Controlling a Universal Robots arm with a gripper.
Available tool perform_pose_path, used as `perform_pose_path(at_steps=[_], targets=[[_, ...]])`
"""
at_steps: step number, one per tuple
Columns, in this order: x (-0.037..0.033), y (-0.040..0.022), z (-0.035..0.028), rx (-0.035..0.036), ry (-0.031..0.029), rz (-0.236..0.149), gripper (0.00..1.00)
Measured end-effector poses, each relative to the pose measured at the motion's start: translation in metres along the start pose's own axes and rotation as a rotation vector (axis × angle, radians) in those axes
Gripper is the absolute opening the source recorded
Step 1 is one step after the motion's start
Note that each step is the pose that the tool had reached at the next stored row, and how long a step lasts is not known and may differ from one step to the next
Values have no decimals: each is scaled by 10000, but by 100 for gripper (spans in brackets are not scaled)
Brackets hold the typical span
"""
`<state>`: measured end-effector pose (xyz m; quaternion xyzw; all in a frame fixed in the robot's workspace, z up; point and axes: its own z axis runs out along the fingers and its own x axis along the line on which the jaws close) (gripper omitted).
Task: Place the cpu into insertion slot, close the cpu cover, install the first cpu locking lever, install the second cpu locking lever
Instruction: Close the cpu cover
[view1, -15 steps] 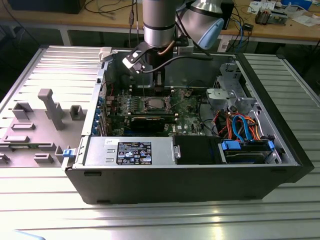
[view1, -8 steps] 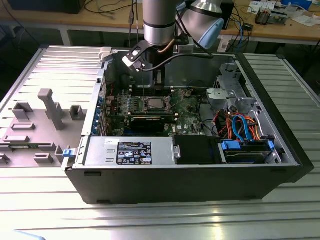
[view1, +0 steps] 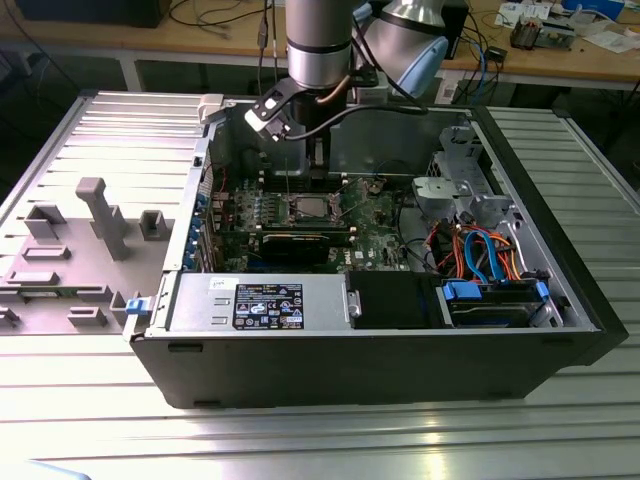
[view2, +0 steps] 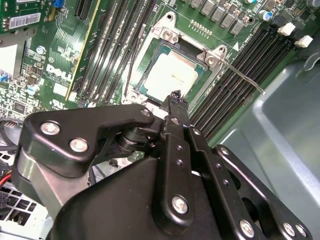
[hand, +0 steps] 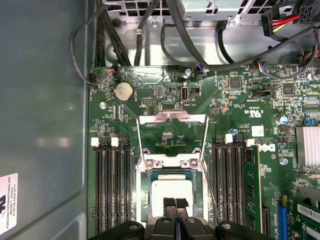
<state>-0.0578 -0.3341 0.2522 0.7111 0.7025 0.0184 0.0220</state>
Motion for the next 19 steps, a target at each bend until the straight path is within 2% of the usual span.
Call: perform_pose_path(at_steps=[8,19], targets=[[0,3,-47,0,0,-1,11],[0,9,-151,0,0,0,11]])
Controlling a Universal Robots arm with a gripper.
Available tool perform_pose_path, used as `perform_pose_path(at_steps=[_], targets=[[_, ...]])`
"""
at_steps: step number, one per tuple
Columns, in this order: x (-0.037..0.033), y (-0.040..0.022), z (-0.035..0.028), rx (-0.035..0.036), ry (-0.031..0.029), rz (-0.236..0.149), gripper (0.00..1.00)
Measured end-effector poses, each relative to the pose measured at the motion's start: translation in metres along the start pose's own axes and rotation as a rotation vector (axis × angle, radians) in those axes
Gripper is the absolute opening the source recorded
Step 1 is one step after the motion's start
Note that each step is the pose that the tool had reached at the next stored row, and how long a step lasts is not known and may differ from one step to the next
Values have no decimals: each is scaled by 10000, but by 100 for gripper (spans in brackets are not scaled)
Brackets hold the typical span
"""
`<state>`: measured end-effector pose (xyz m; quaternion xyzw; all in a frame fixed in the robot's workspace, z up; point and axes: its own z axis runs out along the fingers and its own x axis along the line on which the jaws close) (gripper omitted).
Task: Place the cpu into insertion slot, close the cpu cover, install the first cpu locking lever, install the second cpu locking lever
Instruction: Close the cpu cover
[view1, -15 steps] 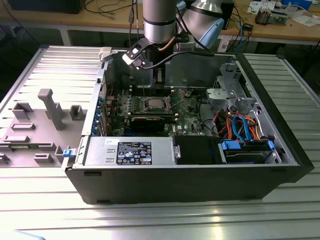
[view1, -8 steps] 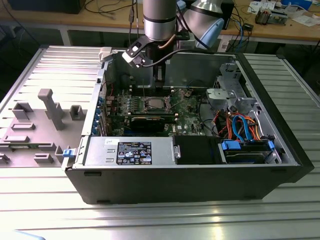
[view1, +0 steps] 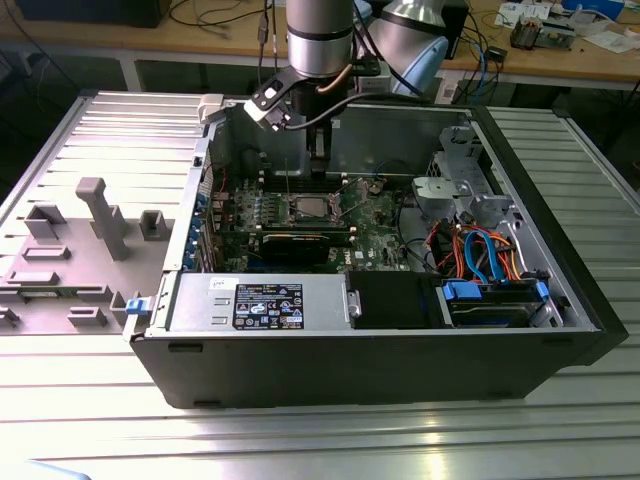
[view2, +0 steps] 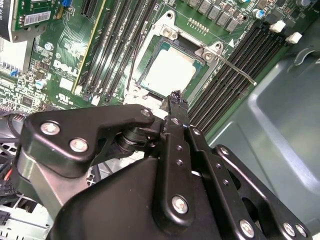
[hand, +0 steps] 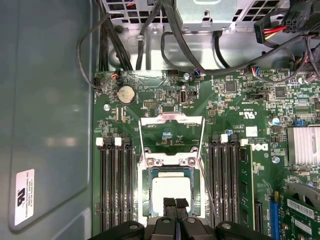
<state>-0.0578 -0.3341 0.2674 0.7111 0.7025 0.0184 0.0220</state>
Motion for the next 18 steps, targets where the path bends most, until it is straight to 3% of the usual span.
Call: perform_pose_path(at_steps=[9,18], targets=[[0,4,-78,1,0,0,11],[-1,11,-85,1,-1,-1,11]])
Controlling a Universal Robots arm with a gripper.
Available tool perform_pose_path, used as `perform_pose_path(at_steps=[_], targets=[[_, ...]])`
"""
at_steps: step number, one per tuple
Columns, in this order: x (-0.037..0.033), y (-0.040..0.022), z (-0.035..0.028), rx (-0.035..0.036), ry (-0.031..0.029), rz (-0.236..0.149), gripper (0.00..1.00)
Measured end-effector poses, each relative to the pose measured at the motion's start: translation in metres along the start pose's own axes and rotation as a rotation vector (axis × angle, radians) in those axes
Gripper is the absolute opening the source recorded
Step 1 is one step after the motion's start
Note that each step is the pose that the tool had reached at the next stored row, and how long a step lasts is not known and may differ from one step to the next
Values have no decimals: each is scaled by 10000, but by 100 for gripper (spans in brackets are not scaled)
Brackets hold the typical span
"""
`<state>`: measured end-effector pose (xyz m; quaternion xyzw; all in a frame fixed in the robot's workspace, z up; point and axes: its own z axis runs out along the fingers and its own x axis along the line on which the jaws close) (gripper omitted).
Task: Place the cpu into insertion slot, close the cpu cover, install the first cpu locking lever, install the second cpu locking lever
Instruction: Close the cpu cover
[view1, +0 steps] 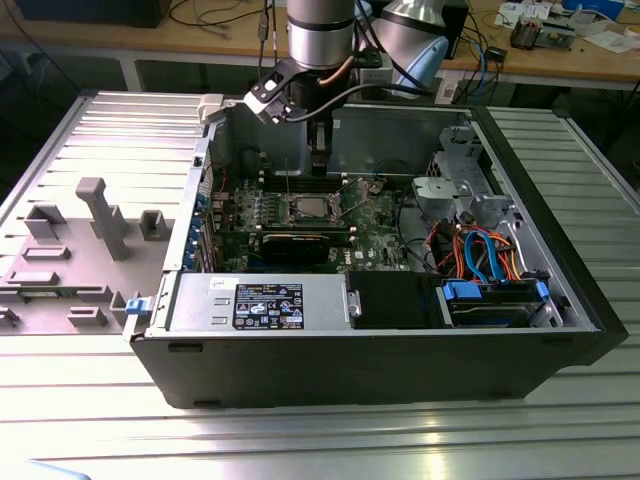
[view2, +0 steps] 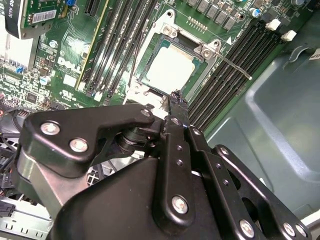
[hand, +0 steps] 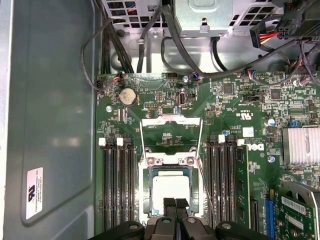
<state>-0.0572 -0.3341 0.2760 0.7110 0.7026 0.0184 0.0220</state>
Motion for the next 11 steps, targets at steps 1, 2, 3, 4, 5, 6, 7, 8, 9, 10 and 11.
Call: perform_pose_path(at_steps=[1,2,3,4,5,6,7,8,9,10,11], targets=[[0,4,0,0,0,0,11],[0,8,1,0,1,0,11],[0,11,1,-1,0,1,11],[0,13,1,0,0,1,11],[0,16,1,0,0,1,11],[1,19,2,0,1,2,11],[1,21,2,0,1,1,11],[1,23,2,-1,1,1,11],[1,26,2,-1,1,0,11],[1,30,2,0,1,-1,11],[1,34,2,-1,0,1,11]])
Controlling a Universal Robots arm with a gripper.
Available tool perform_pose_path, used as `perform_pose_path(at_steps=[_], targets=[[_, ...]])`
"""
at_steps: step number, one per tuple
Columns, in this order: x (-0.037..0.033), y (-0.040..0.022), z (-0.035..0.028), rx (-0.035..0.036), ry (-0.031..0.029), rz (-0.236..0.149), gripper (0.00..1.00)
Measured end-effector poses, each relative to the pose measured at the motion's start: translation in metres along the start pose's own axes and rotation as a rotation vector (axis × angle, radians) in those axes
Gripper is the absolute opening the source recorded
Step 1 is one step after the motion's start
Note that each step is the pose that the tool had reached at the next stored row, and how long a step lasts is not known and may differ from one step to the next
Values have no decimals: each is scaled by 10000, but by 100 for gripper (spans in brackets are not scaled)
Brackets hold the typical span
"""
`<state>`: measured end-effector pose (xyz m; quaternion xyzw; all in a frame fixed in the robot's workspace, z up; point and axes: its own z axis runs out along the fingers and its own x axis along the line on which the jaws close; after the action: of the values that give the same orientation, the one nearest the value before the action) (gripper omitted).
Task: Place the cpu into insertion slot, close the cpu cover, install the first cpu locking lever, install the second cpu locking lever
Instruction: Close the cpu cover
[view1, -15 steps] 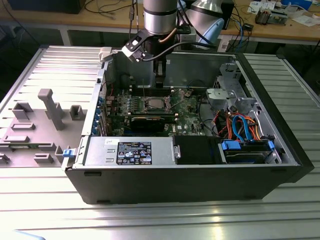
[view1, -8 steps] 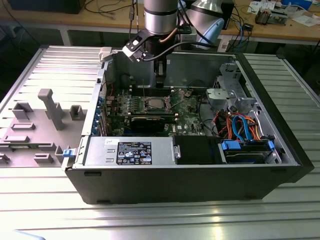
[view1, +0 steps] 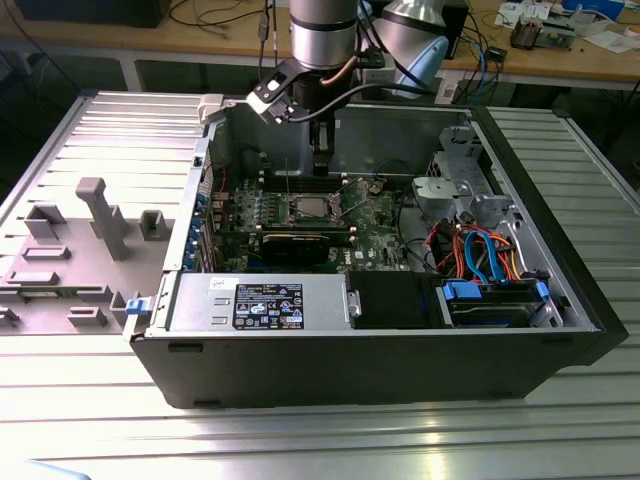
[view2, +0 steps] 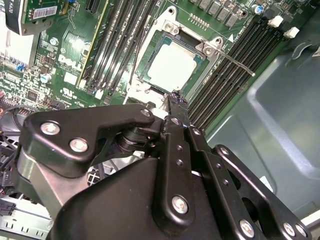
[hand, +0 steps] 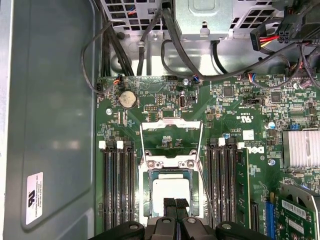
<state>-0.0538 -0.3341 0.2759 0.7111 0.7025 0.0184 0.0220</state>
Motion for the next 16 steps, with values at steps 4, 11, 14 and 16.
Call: perform_pose_path(at_steps=[4,11,14,16], targets=[[0,25,1,0,0,0,11],[1,53,3,0,1,0,11],[1,66,4,0,0,0,11],[1,76,4,0,1,0,11]])
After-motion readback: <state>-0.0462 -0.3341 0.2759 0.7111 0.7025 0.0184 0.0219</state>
